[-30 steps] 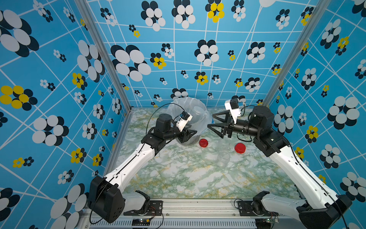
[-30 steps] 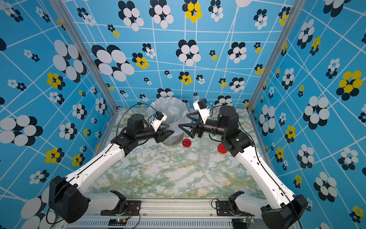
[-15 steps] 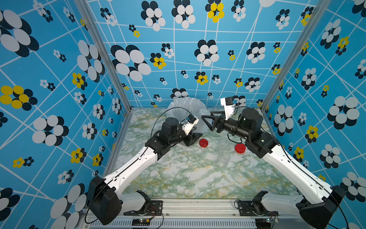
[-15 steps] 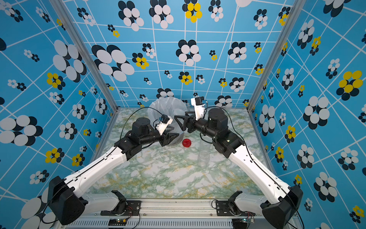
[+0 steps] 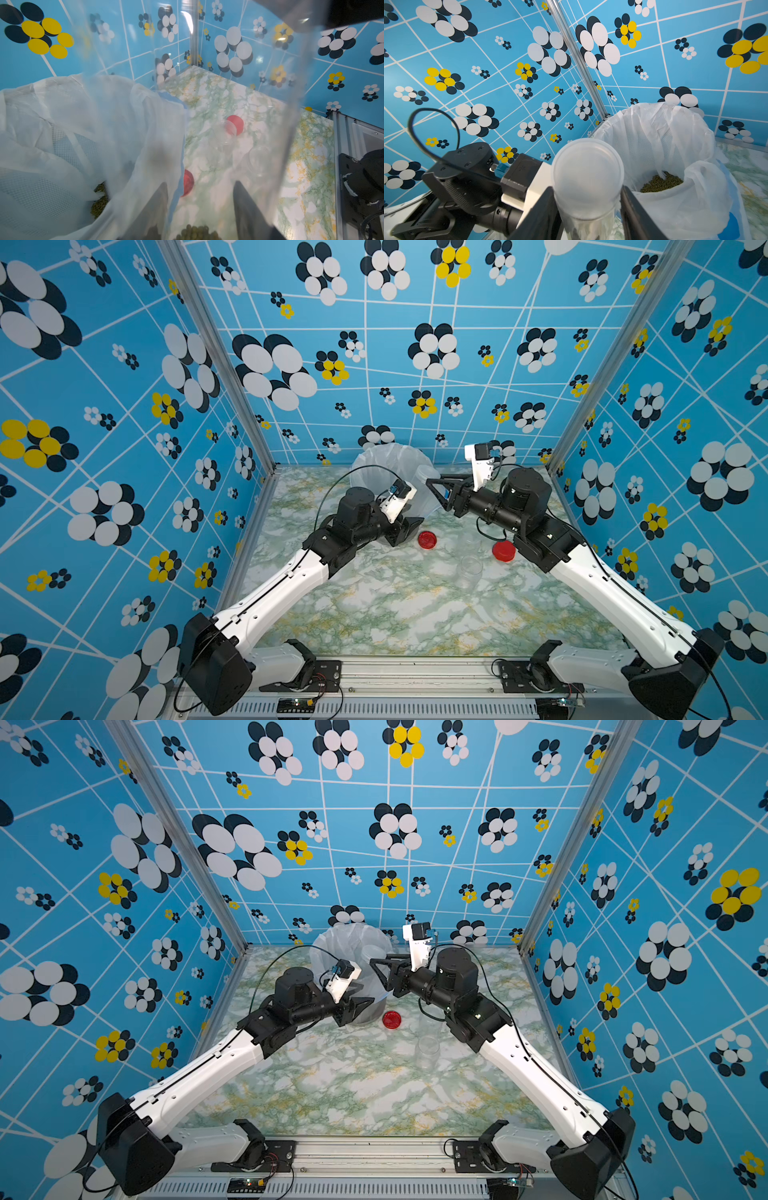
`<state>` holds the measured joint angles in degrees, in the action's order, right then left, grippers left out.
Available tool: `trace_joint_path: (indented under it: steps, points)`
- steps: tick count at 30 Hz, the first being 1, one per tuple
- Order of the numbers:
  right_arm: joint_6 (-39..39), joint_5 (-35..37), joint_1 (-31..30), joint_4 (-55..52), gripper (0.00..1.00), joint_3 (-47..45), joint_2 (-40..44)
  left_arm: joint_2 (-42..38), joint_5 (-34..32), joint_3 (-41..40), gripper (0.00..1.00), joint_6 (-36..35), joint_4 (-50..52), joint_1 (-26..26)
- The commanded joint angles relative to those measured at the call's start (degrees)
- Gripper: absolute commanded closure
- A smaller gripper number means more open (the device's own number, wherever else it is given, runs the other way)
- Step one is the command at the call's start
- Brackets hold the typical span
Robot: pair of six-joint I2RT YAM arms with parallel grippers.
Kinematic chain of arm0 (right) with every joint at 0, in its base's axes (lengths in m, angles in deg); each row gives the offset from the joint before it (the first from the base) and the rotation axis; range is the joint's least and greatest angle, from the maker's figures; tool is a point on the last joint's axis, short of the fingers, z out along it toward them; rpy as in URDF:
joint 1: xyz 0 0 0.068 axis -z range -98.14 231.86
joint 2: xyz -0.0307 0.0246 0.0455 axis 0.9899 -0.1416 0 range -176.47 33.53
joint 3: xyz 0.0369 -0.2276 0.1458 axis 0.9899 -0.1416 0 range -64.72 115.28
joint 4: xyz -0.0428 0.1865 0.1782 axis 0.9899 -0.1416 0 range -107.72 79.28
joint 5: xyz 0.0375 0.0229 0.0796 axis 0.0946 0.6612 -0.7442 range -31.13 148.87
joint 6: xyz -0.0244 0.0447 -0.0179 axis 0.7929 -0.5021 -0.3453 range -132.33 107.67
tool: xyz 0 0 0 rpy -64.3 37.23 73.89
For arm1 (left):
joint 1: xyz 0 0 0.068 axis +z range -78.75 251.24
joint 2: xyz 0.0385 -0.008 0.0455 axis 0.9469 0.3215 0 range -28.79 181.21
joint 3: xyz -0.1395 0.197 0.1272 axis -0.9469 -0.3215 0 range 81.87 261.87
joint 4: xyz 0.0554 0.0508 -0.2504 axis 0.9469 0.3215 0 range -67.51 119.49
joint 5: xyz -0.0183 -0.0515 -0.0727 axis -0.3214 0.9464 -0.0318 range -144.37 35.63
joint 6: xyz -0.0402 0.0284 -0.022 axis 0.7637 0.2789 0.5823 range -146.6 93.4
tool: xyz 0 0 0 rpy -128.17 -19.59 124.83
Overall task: Empty moldy mung beans from jars
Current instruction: Unscrew the lid from the jar.
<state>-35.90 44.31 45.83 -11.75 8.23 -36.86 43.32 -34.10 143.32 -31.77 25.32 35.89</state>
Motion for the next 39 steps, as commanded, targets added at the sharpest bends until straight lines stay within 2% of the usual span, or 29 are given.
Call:
trace_joint_path:
  steps: [1,6,7,12,14,25,31,35,39]
  points:
    - [0.6,-3.3,1.5,1.3,0.55,0.8,0.7,-2.3,1.9,0.6,0.64,-2.5,-0.5,-0.2]
    - [0.7,-9.6,3.5,4.9,0.54,-0.7,1.6,-2.8,3.9,0.5,0.64,-2.4,-0.5,0.6]
    - [0.6,-10.0,3.6,5.6,0.51,-1.0,1.9,-2.9,4.3,0.5,0.64,-2.4,-0.3,0.7]
    - [-1.6,-11.1,3.6,7.0,0.23,-1.0,1.6,-3.3,4.1,0.4,0.63,-2.2,-0.2,0.6]
    - [-2.4,-10.6,3.5,7.1,0.17,-1.2,1.2,-3.5,4.2,0.5,0.63,-2.1,-0.2,0.6]
    - [-3.7,-11.8,1.7,10.2,0.14,-1.2,-0.3,-1.9,3.5,2.1,0.64,-2.3,2.1,0.0]
    - [-3.0,-11.1,0.5,9.3,0.16,0.1,-2.4,-1.0,3.6,2.5,0.63,-2.5,2.1,-0.5]
    - [-2.3,-9.6,0.2,8.3,0.41,0.6,-2.9,-1.2,3.2,2.4,0.63,-2.8,2.7,-0.7]
    - [-1.9,-8.6,0.2,8.4,0.55,0.1,-2.4,-1.6,2.9,2.3,0.63,-3.0,2.7,-0.2]
